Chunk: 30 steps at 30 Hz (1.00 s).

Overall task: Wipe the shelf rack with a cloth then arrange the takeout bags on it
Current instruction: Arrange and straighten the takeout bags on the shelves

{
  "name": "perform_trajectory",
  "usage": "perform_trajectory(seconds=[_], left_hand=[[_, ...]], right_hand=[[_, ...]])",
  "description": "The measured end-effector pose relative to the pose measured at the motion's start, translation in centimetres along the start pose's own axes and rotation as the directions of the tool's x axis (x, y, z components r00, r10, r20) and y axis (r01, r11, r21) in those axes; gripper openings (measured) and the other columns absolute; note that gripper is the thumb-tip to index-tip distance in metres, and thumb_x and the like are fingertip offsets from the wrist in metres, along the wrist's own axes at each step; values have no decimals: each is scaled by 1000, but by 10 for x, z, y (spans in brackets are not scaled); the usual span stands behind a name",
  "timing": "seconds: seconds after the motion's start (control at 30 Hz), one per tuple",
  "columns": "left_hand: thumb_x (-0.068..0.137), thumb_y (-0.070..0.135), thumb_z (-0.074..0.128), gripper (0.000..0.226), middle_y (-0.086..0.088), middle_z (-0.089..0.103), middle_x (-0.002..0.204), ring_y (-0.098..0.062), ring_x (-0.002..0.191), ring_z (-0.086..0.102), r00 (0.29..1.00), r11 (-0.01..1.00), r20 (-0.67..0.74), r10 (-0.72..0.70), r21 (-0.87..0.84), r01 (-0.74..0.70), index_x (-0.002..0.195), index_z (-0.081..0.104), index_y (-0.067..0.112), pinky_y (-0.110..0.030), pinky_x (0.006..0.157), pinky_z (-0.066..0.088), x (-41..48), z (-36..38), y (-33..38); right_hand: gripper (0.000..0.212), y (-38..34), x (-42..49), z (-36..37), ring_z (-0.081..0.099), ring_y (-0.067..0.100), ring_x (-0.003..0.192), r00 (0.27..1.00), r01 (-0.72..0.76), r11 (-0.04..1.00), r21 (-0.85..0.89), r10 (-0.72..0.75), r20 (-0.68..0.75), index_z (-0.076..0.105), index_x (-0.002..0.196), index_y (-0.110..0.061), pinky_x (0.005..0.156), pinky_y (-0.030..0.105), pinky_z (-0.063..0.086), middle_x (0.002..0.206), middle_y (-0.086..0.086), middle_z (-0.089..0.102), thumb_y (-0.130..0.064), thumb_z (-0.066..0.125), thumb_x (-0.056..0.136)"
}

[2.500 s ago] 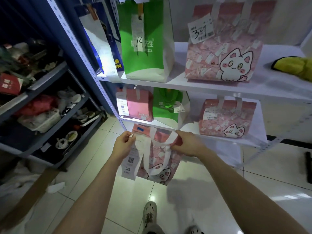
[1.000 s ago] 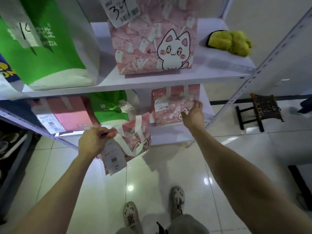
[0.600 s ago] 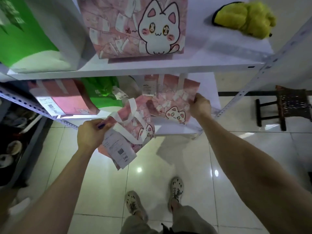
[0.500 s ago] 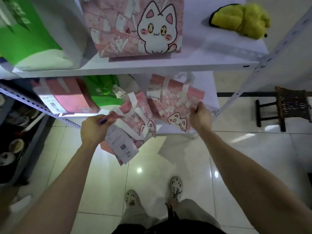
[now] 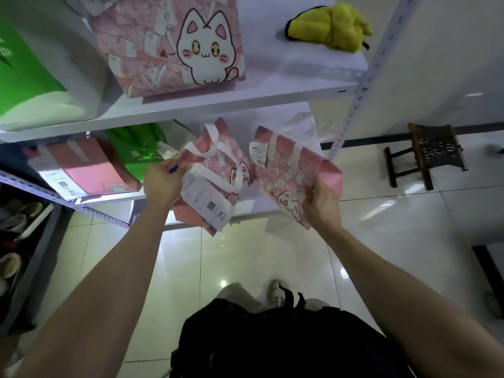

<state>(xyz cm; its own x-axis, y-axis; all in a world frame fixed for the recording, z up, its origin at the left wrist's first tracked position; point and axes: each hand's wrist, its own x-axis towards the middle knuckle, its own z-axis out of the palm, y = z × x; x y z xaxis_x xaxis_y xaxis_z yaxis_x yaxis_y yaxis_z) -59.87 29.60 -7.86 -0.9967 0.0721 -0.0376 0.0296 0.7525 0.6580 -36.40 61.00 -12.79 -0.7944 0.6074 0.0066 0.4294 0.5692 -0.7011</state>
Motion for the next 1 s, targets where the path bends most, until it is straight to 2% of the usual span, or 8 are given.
perform_trajectory(seconds=[0.1, 0.17, 0.27, 0.5, 0.67, 0.77, 0.9, 1.0], left_hand=[[99, 40, 71, 29, -6, 71, 75, -33, 71, 66, 1000, 1000, 5, 6, -24, -5, 80, 75, 18, -28, 54, 35, 8, 15, 12], [101, 42, 69, 32, -7, 72, 79, -33, 74, 68, 1000, 1000, -3, 3, -7, -3, 87, 77, 15, -28, 55, 36, 15, 23, 20], [101, 45, 65, 37, -10, 72, 78, -35, 73, 70, 999, 999, -23, 27, 18, -27, 82, 74, 14, -35, 62, 52, 29, 40, 31], [99, 53, 58, 38, -9, 78, 89, -35, 80, 75, 998, 999, -47, 32, -1, -32, 101, 81, 24, -44, 74, 62, 63, 78, 55], [105, 53, 60, 43, -14, 81, 111, -33, 100, 75, 996, 997, -27, 81, 20, -80, 118, 82, 18, -38, 84, 57, 88, 95, 74], [108, 47, 57, 40, -2, 75, 119, -23, 110, 69, 996, 996, 69, 52, 72, -57, 121, 76, 15, -31, 87, 49, 97, 104, 81], [112, 33, 47, 35, -25, 65, 129, -44, 116, 64, 952, 944, 274, 137, 255, -209, 124, 67, 7, -49, 97, 52, 107, 115, 70], [110, 31, 53, 29, -24, 69, 123, -44, 111, 68, 950, 944, 270, 157, 242, -225, 121, 65, 7, -49, 91, 55, 109, 116, 57]], right_hand=[[14, -9, -7, -6, 68, 26, 81, 1000, 6, 999, 38, -5, -27, 50, 108, -17, 52, 31, 55, 105, 6, 72, -22, 37, 109], [17, -11, -15, -6, 61, 24, 78, 997, 16, 999, 40, -13, -77, 52, 110, -11, 50, 20, 41, 104, 7, 67, -19, 37, 109], [10, -4, -31, -2, 49, 28, 68, 988, -22, 999, -31, 17, -152, 51, 111, -4, 52, 24, 29, 105, 11, 58, -8, 45, 103], [5, 3, -62, 1, 46, 28, 66, 968, -203, 977, -64, 190, -166, 50, 106, -7, 60, 33, 34, 103, 10, 61, -12, 49, 107], [7, 6, -73, 9, 69, 31, 74, 955, -256, 966, -23, 249, -164, 50, 112, -18, 57, 42, 60, 111, 2, 65, -23, 46, 110], [9, 3, -82, 10, 69, 28, 78, 947, -270, 963, -14, 263, -183, 51, 115, -18, 58, 35, 59, 114, 2, 67, -23, 46, 111], [11, -1, -88, 18, 70, 28, 79, 940, -307, 952, -20, 300, -163, 51, 118, -23, 61, 47, 63, 114, 1, 67, -23, 44, 110], [12, -10, -94, 19, 61, 23, 77, 936, -318, 947, -38, 307, -174, 54, 115, -18, 60, 38, 55, 112, 5, 69, -14, 45, 108]])
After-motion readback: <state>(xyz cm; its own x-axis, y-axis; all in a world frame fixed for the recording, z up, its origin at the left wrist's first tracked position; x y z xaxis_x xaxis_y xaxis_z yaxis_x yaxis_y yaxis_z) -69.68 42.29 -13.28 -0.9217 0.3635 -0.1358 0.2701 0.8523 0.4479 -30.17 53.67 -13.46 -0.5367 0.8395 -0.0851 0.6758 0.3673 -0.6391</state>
